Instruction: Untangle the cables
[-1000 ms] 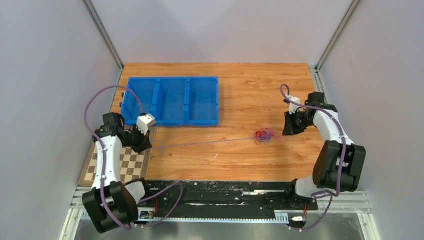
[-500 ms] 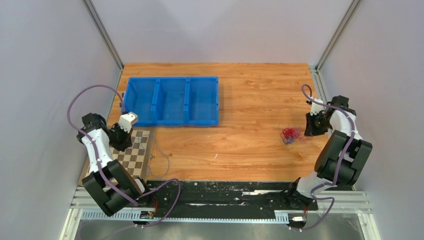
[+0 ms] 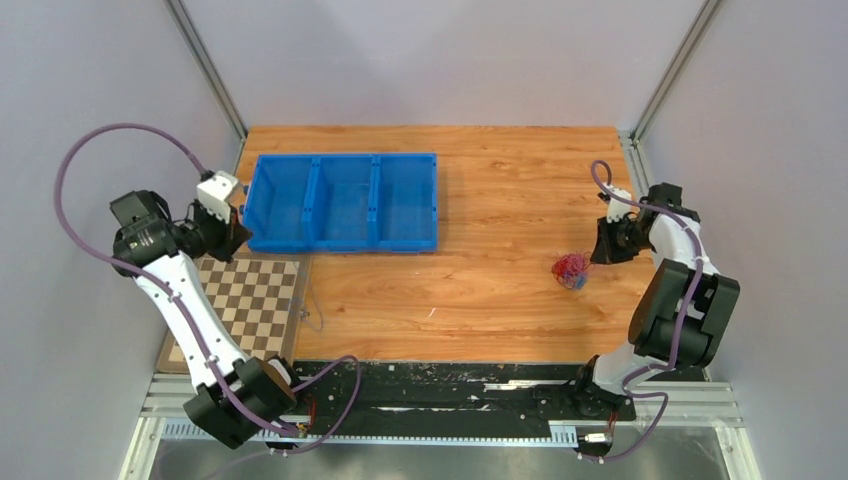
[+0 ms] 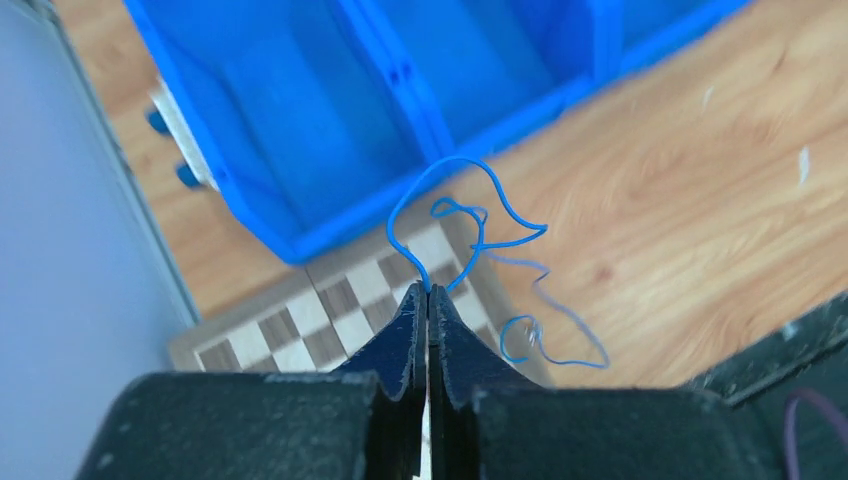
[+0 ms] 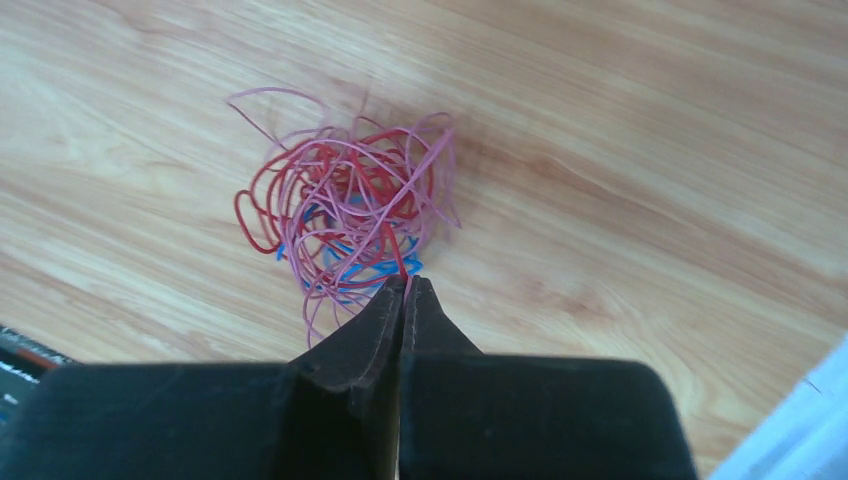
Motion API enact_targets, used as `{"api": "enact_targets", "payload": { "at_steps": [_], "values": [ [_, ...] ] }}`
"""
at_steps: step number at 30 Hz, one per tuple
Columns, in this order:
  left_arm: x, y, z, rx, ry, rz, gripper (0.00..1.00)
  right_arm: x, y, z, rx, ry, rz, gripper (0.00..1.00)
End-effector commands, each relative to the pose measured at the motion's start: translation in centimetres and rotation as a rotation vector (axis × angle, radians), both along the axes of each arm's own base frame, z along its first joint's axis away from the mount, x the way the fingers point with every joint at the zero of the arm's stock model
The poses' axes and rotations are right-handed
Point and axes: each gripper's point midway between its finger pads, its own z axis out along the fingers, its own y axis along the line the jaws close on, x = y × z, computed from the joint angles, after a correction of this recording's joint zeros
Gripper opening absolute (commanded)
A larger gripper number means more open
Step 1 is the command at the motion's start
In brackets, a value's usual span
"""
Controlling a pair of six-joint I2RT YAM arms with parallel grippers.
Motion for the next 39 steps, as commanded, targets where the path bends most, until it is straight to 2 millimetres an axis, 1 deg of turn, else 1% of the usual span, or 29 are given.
{"api": "enact_targets", "payload": {
  "at_steps": [1, 2, 3, 6, 9, 11, 13, 15, 16, 17, 18, 19, 21, 23, 25, 26, 27, 28, 29, 30, 31, 32, 33, 34, 35, 36, 37, 38, 39],
  "values": [
    [1.3, -2.7, 8.6, -0.224, -0.156, 0.083, 0.00, 1.2, 3.6, 2.4, 0.088, -0.059, 0.053, 0.00],
    [2.1, -2.2, 11.0, -0.198, -0.234, 0.092, 0.00, 1.4, 4.3, 2.6, 0.095, -0.061, 0.065, 0.00],
    [2.4, -2.2, 12.8, -0.235, -0.254, 0.133, 0.00, 1.5, 4.8, 2.7, 0.104, -0.061, 0.074, 0.00],
    [4.2, -0.8, 18.2, -0.269, -0.396, 0.233, 0.00, 2.1, 6.6, 3.4, 0.132, -0.066, 0.099, 0.00],
    [5.8, 0.6, 23.1, -0.278, -0.542, 0.273, 0.00, 2.7, 8.2, 4.1, 0.164, -0.066, 0.116, 0.00],
    [7.0, 1.4, 25.2, -0.304, -0.597, 0.297, 0.00, 2.9, 9.2, 4.4, 0.185, -0.062, 0.129, 0.00],
    [8.4, 2.2, 26.5, -0.319, -0.630, 0.310, 0.00, 3.1, 10.2, 4.5, 0.200, -0.055, 0.142, 0.00],
    [10.2, 2.8, 26.9, -0.327, -0.643, 0.314, 0.00, 3.2, 11.0, 4.4, 0.210, -0.043, 0.155, 0.00],
    [11.3, 3.5, 26.4, -0.338, -0.629, 0.324, 0.00, 3.2, 11.4, 4.3, 0.216, -0.036, 0.159, 0.00],
    [11.8, 3.4, 26.9, -0.332, -0.644, 0.310, 0.00, 3.3, 11.6, 4.3, 0.220, -0.033, 0.161, 0.00],
    [12.9, 4.1, 26.2, -0.329, -0.635, 0.323, 0.00, 3.3, 11.8, 4.3, 0.224, -0.028, 0.160, 0.00],
    [13.4, 3.9, 26.5, -0.322, -0.645, 0.313, 0.00, 3.4, 11.9, 4.2, 0.227, -0.025, 0.162, 0.00],
    [14.8, 4.3, 25.7, -0.321, -0.625, 0.312, 0.00, 3.5, 12.1, 4.2, 0.235, -0.020, 0.158, 0.00],
    [16.0, 4.4, 24.2, -0.335, -0.581, 0.308, 0.00, 3.6, 12.2, 4.0, 0.242, -0.012, 0.155, 0.00],
    [16.8, 4.5, 21.8, -0.313, -0.527, 0.296, 0.00, 3.5, 12.2, 3.8, 0.247, -0.003, 0.151, 0.00],
    [17.1, 4.4, 19.9, -0.314, -0.485, 0.299, 0.00, 3.6, 12.3, 3.7, 0.250, 0.000, 0.151, 0.00],
    [17.2, 4.6, 19.0, -0.285, -0.479, 0.298, 0.00, 3.5, 12.4, 3.6, 0.256, 0.004, 0.150, 0.00],
    [17.2, 4.4, 16.9, -0.282, -0.442, 0.300, 0.00, 3.5, 12.6, 3.6, 0.263, 0.009, 0.150, 0.00],
    [17.2, 4.5, 15.8, -0.255, -0.430, 0.293, 0.00, 3.4, 12.7, 3.6, 0.272, 0.013, 0.150, 0.00],
    [16.9, 4.1, 13.6, -0.255, -0.381, 0.290, 0.00, 3.4, 13.0, 3.6, 0.278, 0.015, 0.155, 0.00],
    [16.7, 3.9, 12.4, -0.228, -0.364, 0.266, 0.00, 3.2, 13.4, 3.7, 0.284, 0.018, 0.163, 0.00],
    [16.1, 3.1, 10.0, -0.232, -0.295, 0.250, 0.00, 3.1, 13.7, 3.8, 0.290, 0.019, 0.171, 0.00],
    [15.7, 2.8, 8.9, -0.186, -0.283, 0.215, 0.00, 3.0, 14.2, 3.8, 0.298, 0.021, 0.184, 0.00],
    [14.9, 2.0, 6.6, -0.193, -0.211, 0.201, 0.01, 2.9, 14.7, 4.0, 0.308, 0.021, 0.197, 0.00],
    [14.4, 1.7, 5.9, -0.170, -0.200, 0.171, 0.03, 2.7, 15.2, 4.2, 0.317, 0.020, 0.213, 0.00],
    [13.5, 1.2, 4.4, -0.184, -0.141, 0.169, 0.11, 2.5, 15.9, 4.5, 0.333, 0.021, 0.231, 0.00],
    [13.1, 1.0, 3.9, -0.181, -0.121, 0.154, 0.16, 2.2, 16.5, 4.9, 0.349, 0.022, 0.253, 0.00],
    [12.2, 0.4, 3.2, -0.201, -0.066, 0.148, 0.30, 1.7, 17.4, 5.3, 0.372, 0.026, 0.281, 0.00],
    [11.7, -0.1, 3.1, -0.202, -0.056, 0.105, 0.40, 1.2, 18.4, 5.7, 0.397, 0.030, 0.314, 0.00]
  ]
}}
